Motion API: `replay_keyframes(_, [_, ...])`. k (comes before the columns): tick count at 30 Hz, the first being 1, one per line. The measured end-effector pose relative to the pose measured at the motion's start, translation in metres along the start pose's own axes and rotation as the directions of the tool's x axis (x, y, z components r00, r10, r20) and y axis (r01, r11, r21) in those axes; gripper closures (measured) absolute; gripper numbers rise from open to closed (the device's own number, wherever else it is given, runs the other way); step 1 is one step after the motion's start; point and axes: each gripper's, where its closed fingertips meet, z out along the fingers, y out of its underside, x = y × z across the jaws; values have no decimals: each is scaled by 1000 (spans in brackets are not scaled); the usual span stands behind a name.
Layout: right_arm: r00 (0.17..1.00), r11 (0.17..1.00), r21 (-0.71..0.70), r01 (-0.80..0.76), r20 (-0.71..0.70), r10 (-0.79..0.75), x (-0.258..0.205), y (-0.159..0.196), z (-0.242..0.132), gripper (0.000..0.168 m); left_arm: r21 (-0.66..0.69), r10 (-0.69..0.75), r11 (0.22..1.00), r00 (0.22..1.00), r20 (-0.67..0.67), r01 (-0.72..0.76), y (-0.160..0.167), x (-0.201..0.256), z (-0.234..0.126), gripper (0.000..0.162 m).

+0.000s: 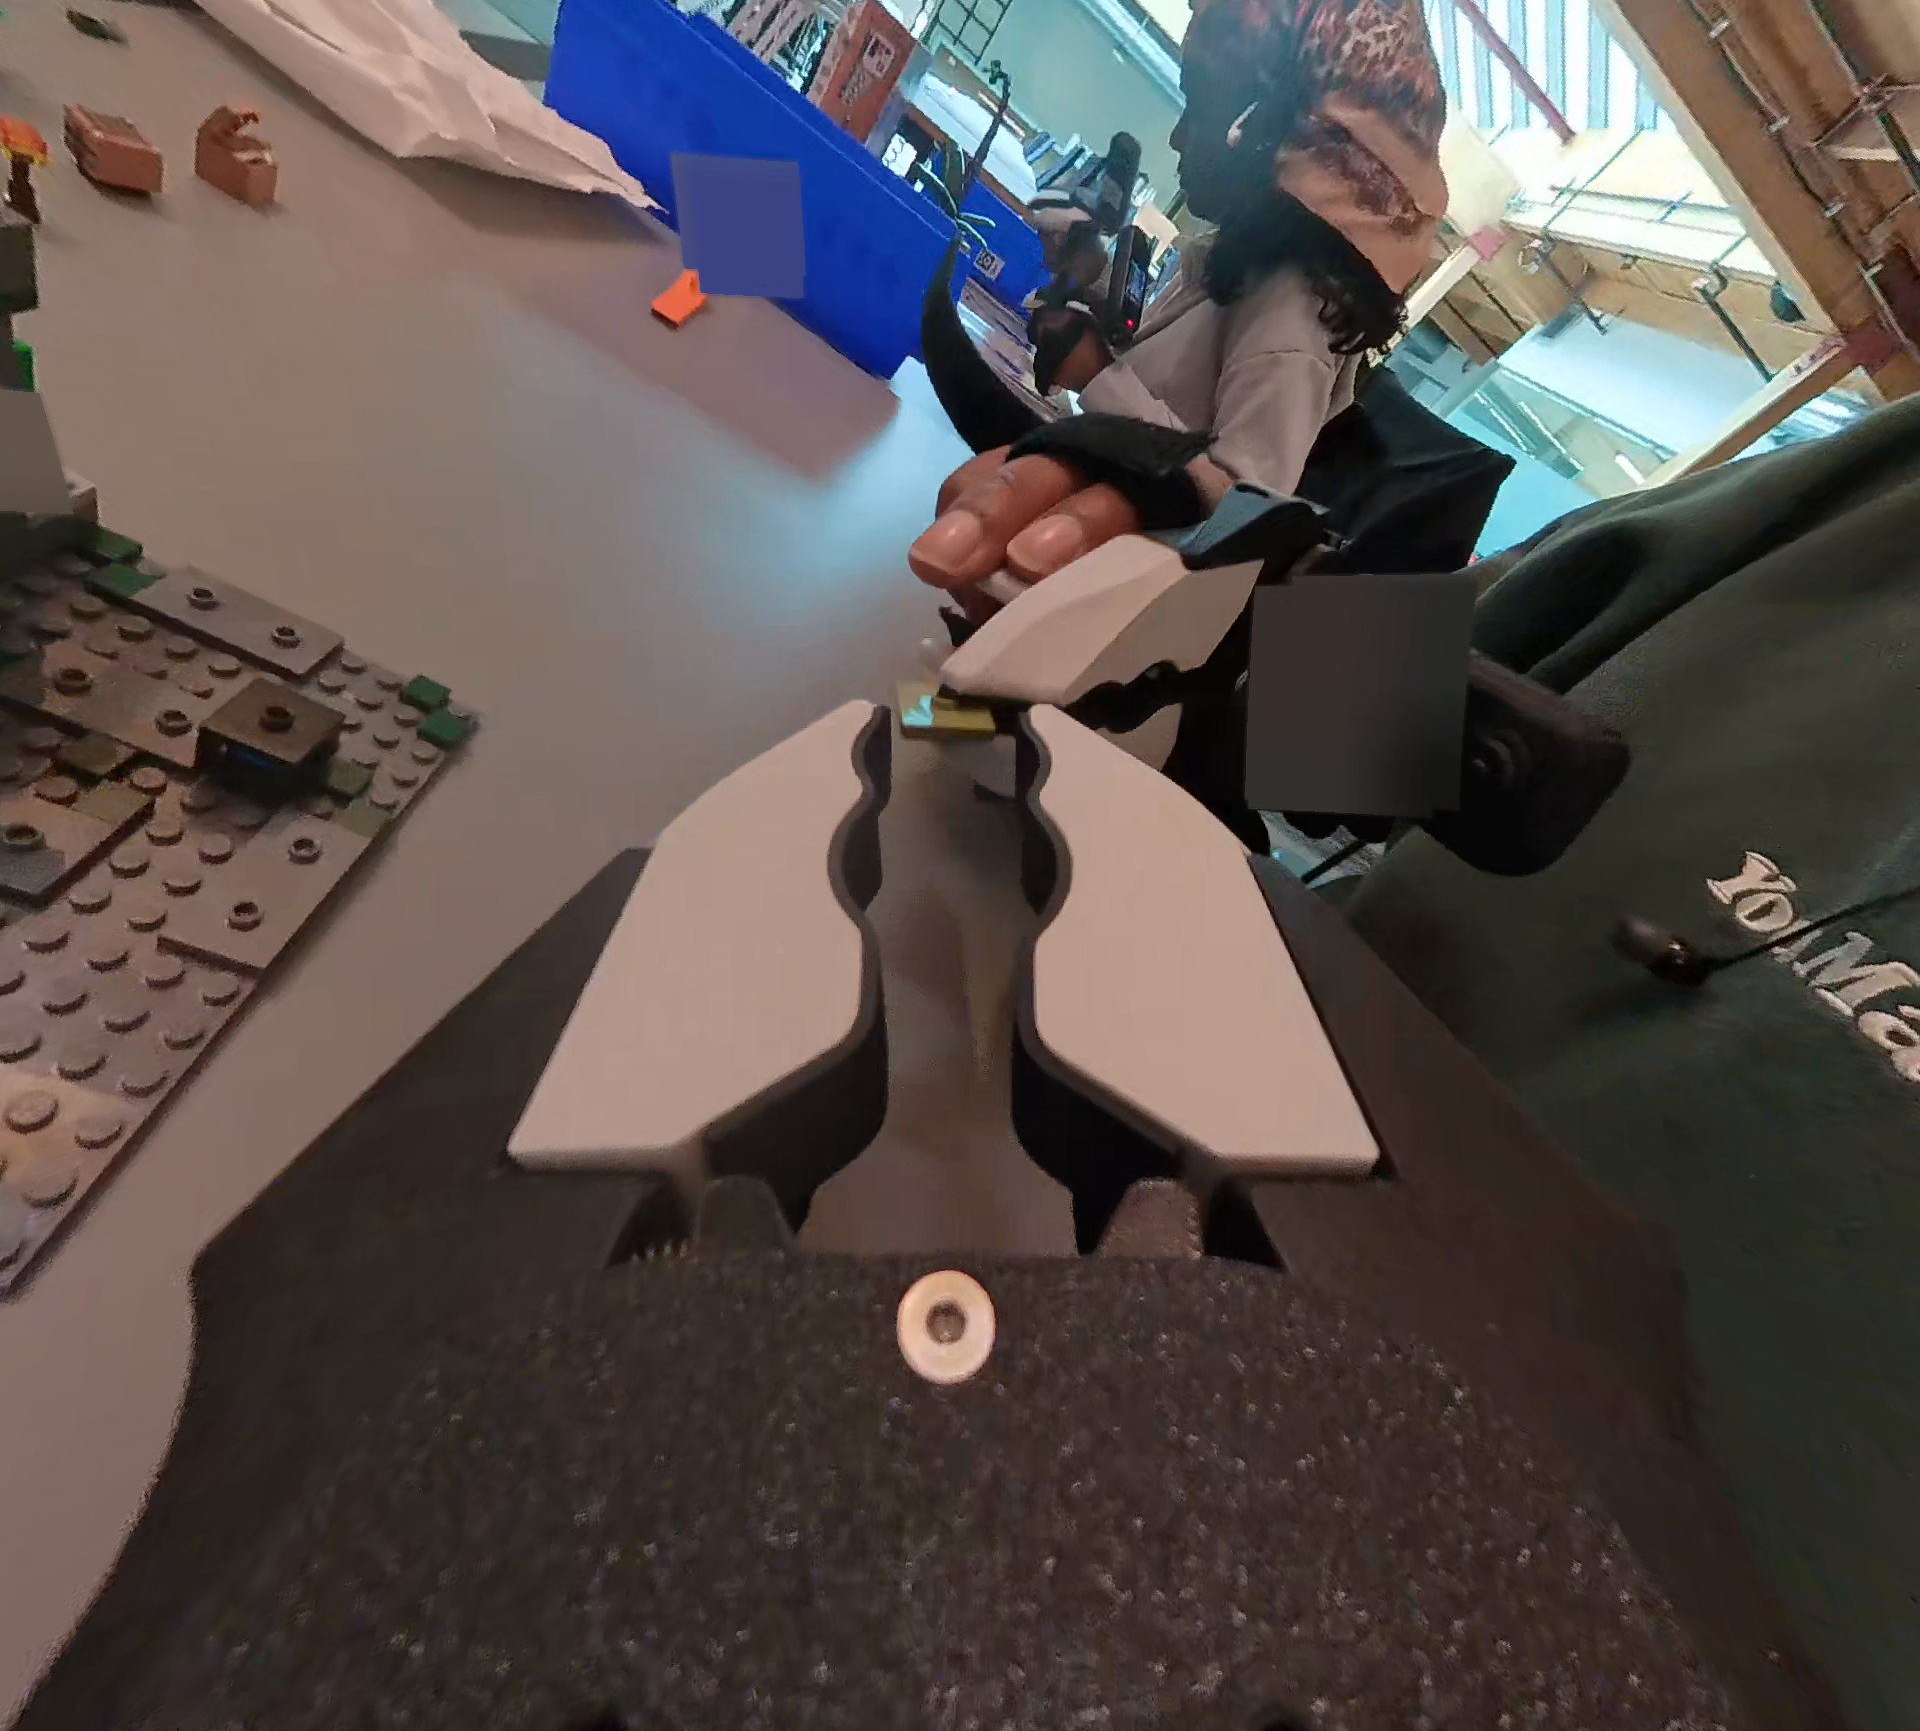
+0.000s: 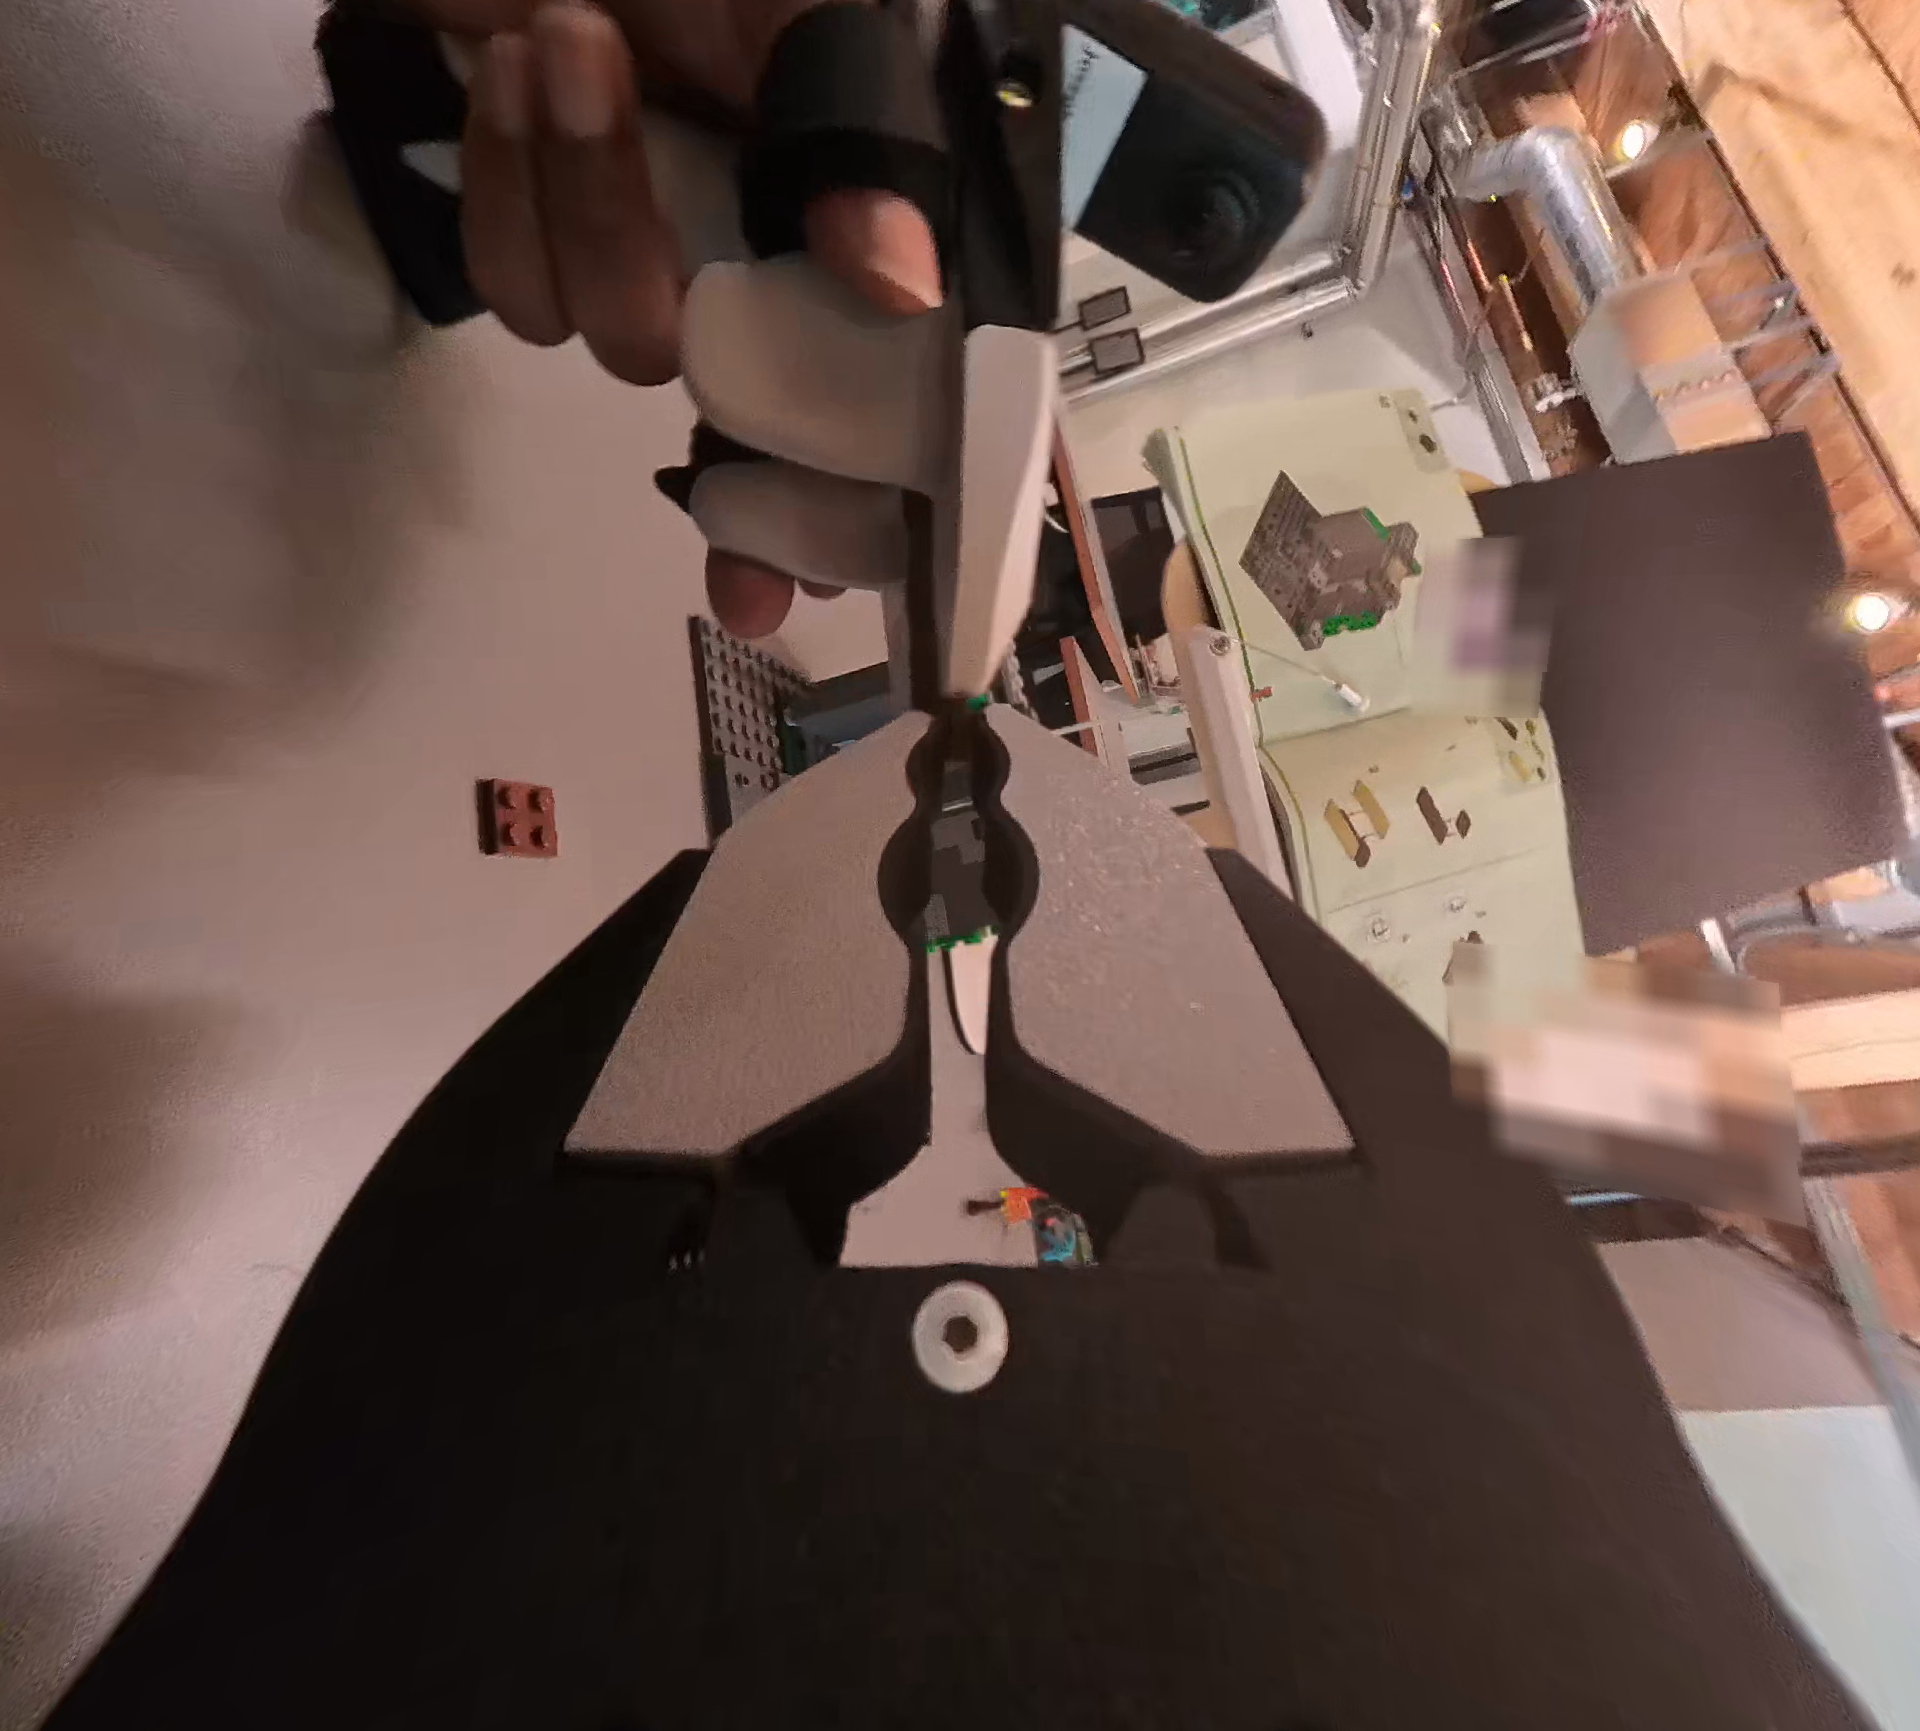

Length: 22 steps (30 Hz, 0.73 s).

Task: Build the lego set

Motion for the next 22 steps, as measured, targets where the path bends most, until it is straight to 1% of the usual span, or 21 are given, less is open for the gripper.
replay_keyframes(3, [999,1000,3,30,13,-30,-6,-3,1,165,-29,2,1000,1000,17,-2,4,-1,-3,140])
replay_keyframes(4, [999,999,2,32,14,-32,-7,-3,1,165,-46,12,999,999,35,-10,6,-3,-3,144])
replay_keyframes(10, [999,1000,0,17,30,-17,-12,-4,2,164,-123,112,987,989,92,-100,12,-5,-6,146])
replay_keyframes(12, [997,1000,-6,-29,66,29,-16,-3,3,164,-147,153,980,983,105,-137,15,-7,-7,146])
replay_keyframes(15, [974,987,-45,-153,162,158,-28,5,4,164,-200,234,958,964,125,-206,23,-18,-12,146])
replay_keyframes(18, [943,964,-91,-250,202,263,-33,19,2,166,-337,323,907,930,175,-252,40,-45,-27,146])
replay_keyframes(20, [928,949,-126,-289,205,310,-33,29,1,166,-435,362,866,909,207,-246,55,-65,-39,146])
replay_keyframes(22, [921,939,-146,-311,198,336,-32,35,1,167,-480,386,841,898,211,-249,63,-74,-47,146])
